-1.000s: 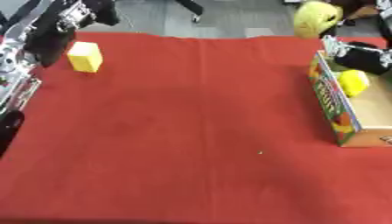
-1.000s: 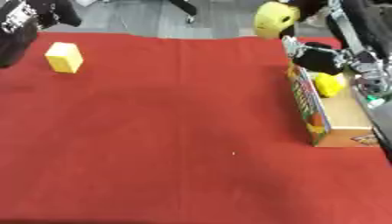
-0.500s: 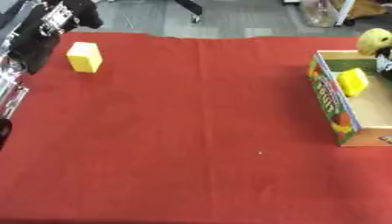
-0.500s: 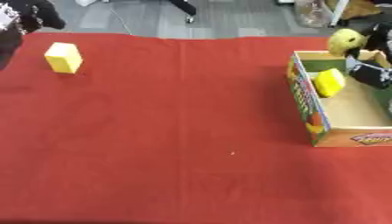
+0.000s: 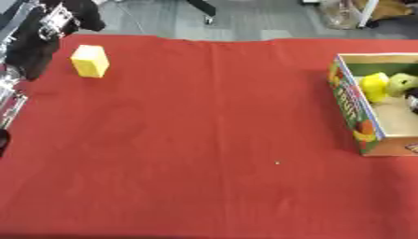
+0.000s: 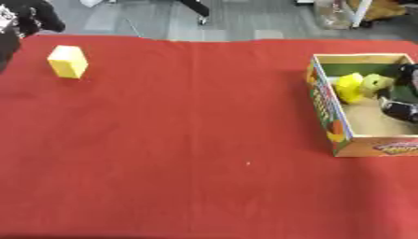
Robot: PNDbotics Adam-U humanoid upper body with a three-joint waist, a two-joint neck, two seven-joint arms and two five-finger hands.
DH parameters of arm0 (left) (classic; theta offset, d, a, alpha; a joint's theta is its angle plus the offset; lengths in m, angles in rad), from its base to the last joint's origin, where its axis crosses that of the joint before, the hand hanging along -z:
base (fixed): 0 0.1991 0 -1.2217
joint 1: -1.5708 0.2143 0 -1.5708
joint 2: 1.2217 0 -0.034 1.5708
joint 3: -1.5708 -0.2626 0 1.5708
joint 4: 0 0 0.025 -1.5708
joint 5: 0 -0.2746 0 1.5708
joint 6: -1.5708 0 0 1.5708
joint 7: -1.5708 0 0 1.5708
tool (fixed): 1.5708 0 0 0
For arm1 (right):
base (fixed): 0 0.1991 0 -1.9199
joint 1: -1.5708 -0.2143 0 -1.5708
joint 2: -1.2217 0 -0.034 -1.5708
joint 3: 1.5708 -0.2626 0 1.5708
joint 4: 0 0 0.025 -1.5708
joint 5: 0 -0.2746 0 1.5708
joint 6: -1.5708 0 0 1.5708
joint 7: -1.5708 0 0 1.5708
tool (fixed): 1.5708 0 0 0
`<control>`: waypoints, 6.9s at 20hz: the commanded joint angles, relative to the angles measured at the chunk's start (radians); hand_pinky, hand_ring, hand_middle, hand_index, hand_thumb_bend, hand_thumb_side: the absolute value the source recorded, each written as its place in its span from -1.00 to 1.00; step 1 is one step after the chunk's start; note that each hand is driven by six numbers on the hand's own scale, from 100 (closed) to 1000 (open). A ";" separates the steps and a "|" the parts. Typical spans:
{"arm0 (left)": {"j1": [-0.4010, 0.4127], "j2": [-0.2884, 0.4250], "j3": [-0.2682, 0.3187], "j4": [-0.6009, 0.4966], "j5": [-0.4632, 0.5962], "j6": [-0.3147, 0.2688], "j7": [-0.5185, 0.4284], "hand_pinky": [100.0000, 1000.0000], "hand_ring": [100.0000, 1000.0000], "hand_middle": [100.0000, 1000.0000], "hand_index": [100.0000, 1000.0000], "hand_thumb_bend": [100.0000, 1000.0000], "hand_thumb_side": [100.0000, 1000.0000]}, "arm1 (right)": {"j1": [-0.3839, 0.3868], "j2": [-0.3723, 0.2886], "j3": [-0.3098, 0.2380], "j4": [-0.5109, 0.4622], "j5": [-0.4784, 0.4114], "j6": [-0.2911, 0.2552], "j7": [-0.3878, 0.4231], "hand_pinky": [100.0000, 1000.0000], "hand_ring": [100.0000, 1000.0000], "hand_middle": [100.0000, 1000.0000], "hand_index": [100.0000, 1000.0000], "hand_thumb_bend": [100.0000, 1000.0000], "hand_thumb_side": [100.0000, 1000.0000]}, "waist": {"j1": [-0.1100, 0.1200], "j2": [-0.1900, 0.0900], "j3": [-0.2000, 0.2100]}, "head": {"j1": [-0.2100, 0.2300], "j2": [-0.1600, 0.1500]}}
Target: Pick up the objects with one hand, pass them to the other hand, and then place them into the box on the other side of the table.
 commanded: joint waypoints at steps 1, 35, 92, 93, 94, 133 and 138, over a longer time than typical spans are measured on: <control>-0.009 0.031 0.021 -0.014 0.002 -0.003 0.006 0.42 0.10 -0.07 0.12 -0.11 0.09 | -0.007 -0.025 -0.025 0.005 0.019 0.015 0.021 0.24 0.22 0.12 0.58 -0.41 -0.65 | 0.005 -0.024 -0.001 | 0.005 0.000; -0.136 0.116 0.021 0.432 -0.541 -0.029 -0.035 0.47 0.26 0.09 0.26 -0.11 -0.21 | 0.093 -0.093 -0.094 -0.737 -0.286 0.073 0.017 0.28 0.28 0.17 0.64 -0.47 -0.53 | 0.005 -0.031 -0.027 | 0.088 -0.018; -0.289 0.027 0.085 0.731 -0.600 0.040 0.192 0.34 -0.10 -0.30 -0.07 -0.78 -0.78 | 0.112 -0.007 -0.052 -0.852 -0.361 0.039 0.094 0.28 0.28 0.16 0.64 -0.68 -0.57 | -0.013 0.018 -0.092 | 0.109 -0.056; -0.276 0.045 0.075 0.680 -0.568 0.032 0.168 0.34 -0.10 -0.30 -0.07 -0.78 -0.77 | 0.112 -0.007 -0.050 -0.852 -0.362 0.038 0.096 0.28 0.28 0.16 0.64 -0.67 -0.56 | -0.012 0.016 -0.090 | 0.108 -0.055; -0.265 0.060 0.068 0.637 -0.540 0.030 0.149 0.34 -0.10 -0.30 -0.07 -0.78 -0.75 | 0.111 -0.007 -0.048 -0.852 -0.361 0.037 0.098 0.28 0.27 0.16 0.64 -0.65 -0.56 | -0.012 0.014 -0.088 | 0.107 -0.054; -0.168 0.068 -0.307 -0.047 -0.054 0.159 -0.414 0.39 -0.06 -0.26 -0.03 -0.69 -0.44 | -0.198 0.154 0.345 -0.929 -0.246 -0.410 0.497 0.37 0.32 0.22 0.75 -0.05 -0.42 | -0.001 -0.018 -0.042 | 0.070 -0.018; -0.168 0.064 -0.329 -0.050 -0.036 0.180 -0.430 0.39 -0.06 -0.26 -0.04 -0.70 -0.43 | -0.198 0.166 0.353 -0.932 -0.170 -0.446 0.466 0.37 0.30 0.21 0.75 -0.10 -0.43 | 0.000 -0.018 -0.040 | 0.070 -0.016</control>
